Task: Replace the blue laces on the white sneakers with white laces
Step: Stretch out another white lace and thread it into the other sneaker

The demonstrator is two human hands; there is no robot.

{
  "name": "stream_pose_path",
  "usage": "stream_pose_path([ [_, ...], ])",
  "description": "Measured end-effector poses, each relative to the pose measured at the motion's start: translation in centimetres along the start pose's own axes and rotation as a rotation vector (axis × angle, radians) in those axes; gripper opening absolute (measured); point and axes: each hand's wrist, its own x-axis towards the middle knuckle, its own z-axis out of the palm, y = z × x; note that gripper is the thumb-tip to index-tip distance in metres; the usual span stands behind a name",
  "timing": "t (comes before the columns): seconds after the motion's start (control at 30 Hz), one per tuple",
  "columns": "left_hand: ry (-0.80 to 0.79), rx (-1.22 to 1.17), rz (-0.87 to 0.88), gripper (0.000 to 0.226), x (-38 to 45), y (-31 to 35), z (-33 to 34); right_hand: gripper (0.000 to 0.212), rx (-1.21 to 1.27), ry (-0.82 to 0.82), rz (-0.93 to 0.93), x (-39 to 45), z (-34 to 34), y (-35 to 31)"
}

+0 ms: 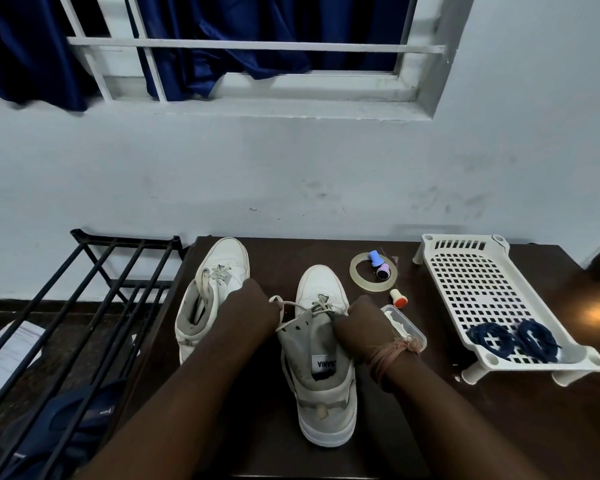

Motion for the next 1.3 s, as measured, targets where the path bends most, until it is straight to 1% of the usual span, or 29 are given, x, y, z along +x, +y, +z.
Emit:
stream_pose_path([
  [0.03,0.032,-0.056,0.036,0.029,0.1,0.1,-0.1,0.027,0.004,0.0,0.005,0.0,0.1,0.0],
  [0.1,0.114,-0.243,0.104,0.018,0.0,0.6,-0.8,0.026,0.006,-0.002,0.015,0.1,0.1,0.0],
  [0.17,0.254,-0.408,0.155,0.015,-0.1,1.1,-2.0,0.025,-0.005,-0.015,0.018,0.1,-0.1,-0.1],
  [0.2,0.307,-0.452,0.166,0.015,-0.1,1.0,-2.4,0.025,-0.01,-0.025,0.018,0.1,-0.1,-0.2],
  [0.23,0.329,-0.442,0.168,0.016,-0.1,0.9,-2.7,0.025,-0.013,-0.03,0.016,0.1,-0.2,-0.2],
  [0.27,0.307,-0.384,0.161,0.016,0.0,0.6,-2.6,0.026,-0.015,-0.029,0.009,0.2,-0.1,-0.2],
  [0.37,0.066,-0.138,0.138,0.012,0.5,-0.3,-1.0,0.026,-0.021,-0.013,0.004,0.1,-0.1,-0.3],
  [0.4,-0.001,-0.071,0.156,0.014,0.5,-0.5,-0.4,0.026,-0.025,-0.012,0.002,0.0,-0.1,-0.3],
  [0.43,-0.05,-0.022,0.186,0.026,0.4,-0.5,0.0,0.026,-0.029,-0.013,-0.001,0.0,-0.2,-0.4],
  [0.5,-0.105,0.002,0.234,0.05,0.1,-0.4,0.1,0.025,-0.033,-0.011,-0.013,-0.1,-0.3,-0.4],
  [0.53,-0.118,0.018,0.245,0.054,-0.1,-0.3,0.0,0.024,-0.031,-0.012,-0.017,-0.1,-0.3,-0.3],
  [0.57,-0.123,0.04,0.257,0.053,-0.3,-0.2,-0.1,0.024,-0.029,-0.013,-0.018,-0.2,-0.3,-0.3],
  [0.6,-0.121,0.058,0.269,0.045,-0.3,-0.3,0.1,0.022,-0.029,-0.01,-0.021,-0.2,-0.3,-0.3],
  [0.67,-0.102,0.077,0.305,0.019,-0.2,-0.4,0.5,0.018,-0.025,0.003,-0.038,-0.3,-0.4,-0.1],
  [0.7,-0.088,0.084,0.315,0.016,-0.1,-0.5,0.6,0.018,-0.025,0.004,-0.054,-0.2,-0.4,-0.1],
  [0.77,-0.042,0.127,0.285,0.018,0.2,-0.2,0.6,0.017,-0.027,-0.011,-0.088,-0.2,-0.6,-0.2],
  [0.83,0.031,0.153,0.25,0.03,0.0,0.5,-0.1,0.017,-0.002,0.001,-0.146,-0.3,-0.9,-0.7],
  [0.87,0.049,0.078,0.248,0.037,0.0,0.8,-0.5,0.019,0.022,0.035,-0.19,-0.5,-1.1,-1.0],
  [0.9,0.045,-0.05,0.248,0.042,-0.1,1.1,-1.0,0.022,0.053,0.081,-0.251,-0.7,-1.4,-1.4],
  [0.97,-0.034,-0.39,0.222,0.048,-0.6,1.9,-2.2,0.028,0.122,0.136,-0.412,-1.4,-2.0,-2.3],
  [1.0,-0.106,-0.59,0.188,0.047,-0.9,2.3,-2.8,0.03,0.166,0.115,-0.481,-1.8,-2.2,-2.8],
  [1.07,-0.27,-0.993,0.131,0.033,-1.5,3.2,-3.7,0.023,0.321,-0.021,-0.533,-2.9,-2.6,-3.9],
  [1.1,-0.34,-1.136,0.13,0.026,-1.6,3.5,-4.0,0.018,0.428,-0.106,-0.529,-3.4,-2.7,-4.4],
  [1.13,-0.391,-1.23,0.135,0.022,-1.8,3.8,-4.3,0.014,0.525,-0.176,-0.511,-3.7,-2.9,-4.8],
  [1.2,-0.467,-1.416,0.157,0.028,-1.8,4.0,-4.9,0.015,0.621,-0.262,-0.465,-4.0,-3.4,-5.0],
  [1.3,-0.578,-1.695,0.186,0.04,-2.1,3.8,-5.5,0.023,0.612,-0.395,-0.42,-4.0,-4.0,-4.7],
])
